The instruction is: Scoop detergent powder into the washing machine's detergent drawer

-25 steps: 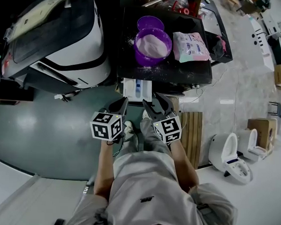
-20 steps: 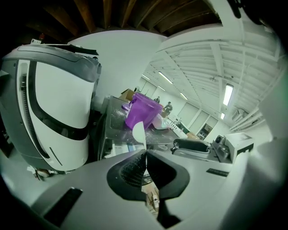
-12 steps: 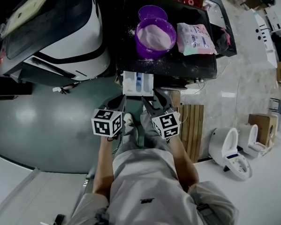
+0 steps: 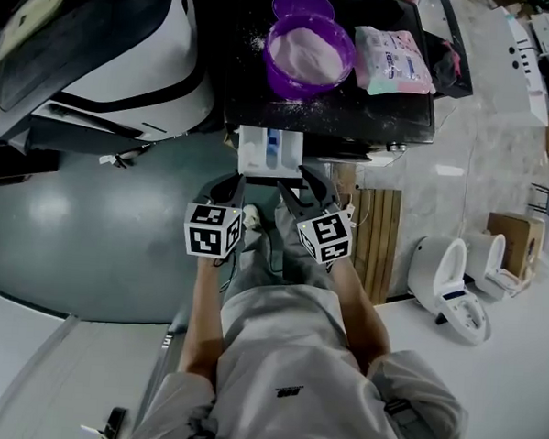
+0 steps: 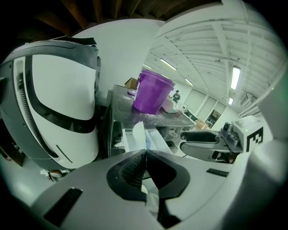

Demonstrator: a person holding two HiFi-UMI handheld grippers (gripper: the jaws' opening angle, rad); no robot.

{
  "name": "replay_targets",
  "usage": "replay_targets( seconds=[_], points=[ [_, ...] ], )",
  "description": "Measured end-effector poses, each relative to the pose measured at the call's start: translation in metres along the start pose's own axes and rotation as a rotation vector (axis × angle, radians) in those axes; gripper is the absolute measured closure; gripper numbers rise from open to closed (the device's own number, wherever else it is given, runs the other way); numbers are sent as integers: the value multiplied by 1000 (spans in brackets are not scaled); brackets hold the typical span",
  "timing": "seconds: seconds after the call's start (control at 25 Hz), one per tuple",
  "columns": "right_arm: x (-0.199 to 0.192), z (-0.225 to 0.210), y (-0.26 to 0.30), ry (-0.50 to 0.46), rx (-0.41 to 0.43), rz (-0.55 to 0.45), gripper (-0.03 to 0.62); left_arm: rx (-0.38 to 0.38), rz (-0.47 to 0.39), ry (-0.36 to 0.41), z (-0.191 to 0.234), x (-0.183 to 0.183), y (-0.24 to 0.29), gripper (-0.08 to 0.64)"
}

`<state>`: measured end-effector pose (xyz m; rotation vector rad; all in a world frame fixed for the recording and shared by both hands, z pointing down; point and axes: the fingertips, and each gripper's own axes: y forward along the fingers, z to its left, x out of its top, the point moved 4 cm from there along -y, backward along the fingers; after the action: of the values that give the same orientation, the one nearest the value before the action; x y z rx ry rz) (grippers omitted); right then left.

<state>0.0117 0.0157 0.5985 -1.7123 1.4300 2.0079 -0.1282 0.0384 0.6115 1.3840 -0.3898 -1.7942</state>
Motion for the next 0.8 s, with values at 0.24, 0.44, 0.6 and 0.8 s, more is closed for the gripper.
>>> replay_targets(
  seconds=[0.24,0.44,0.6,0.8],
  points=[
    [-9,-1,4,13,10,4,383,47,30,60,0,-6,9,545],
    [-12,-2,4,25,14,6,383,98,63,101,0,-10,14,545],
    [-12,-3,4,28,17,2,383,138,105,160,0,-15,18,545],
    [-14,-3,5,33,18,2,383,167,126,217,-2,-17,22,545]
  ],
)
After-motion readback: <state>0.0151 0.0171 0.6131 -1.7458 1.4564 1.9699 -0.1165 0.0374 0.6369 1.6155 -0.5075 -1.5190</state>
